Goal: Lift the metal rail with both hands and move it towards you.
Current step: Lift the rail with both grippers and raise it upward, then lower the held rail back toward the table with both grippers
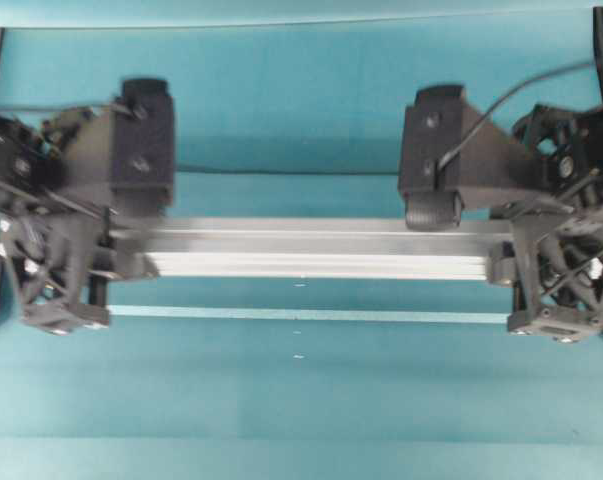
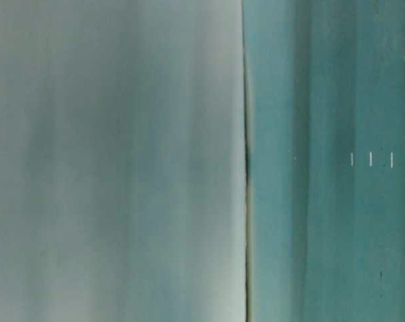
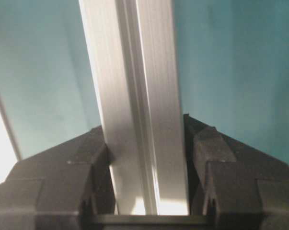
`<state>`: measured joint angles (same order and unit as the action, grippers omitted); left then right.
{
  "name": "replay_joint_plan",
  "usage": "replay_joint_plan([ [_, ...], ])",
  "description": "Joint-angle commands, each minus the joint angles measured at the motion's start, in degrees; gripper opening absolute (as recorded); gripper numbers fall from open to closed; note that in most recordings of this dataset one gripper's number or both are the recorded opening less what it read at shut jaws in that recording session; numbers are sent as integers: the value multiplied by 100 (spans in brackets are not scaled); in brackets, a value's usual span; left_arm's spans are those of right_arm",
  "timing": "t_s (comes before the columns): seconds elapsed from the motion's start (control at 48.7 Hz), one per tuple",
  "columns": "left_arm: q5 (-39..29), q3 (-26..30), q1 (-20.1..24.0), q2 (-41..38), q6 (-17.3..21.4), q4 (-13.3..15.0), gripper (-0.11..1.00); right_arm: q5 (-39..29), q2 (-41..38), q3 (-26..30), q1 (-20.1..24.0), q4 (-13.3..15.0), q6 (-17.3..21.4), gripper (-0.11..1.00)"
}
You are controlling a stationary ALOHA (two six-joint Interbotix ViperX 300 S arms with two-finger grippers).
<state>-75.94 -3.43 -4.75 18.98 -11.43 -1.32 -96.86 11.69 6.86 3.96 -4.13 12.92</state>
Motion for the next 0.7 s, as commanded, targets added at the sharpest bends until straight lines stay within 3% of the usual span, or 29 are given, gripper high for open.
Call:
replay_joint_plan([
  [0.0, -308, 396, 35, -9, -62, 9, 32, 0, 9, 343, -62, 18, 396, 40],
  [0.164, -659, 633, 62, -167, -53, 9, 32, -9, 9, 272, -62, 18, 396, 40],
  [0.677, -659, 668, 88, -211, -62, 9, 32, 0, 53, 132, -62, 18, 378, 40],
])
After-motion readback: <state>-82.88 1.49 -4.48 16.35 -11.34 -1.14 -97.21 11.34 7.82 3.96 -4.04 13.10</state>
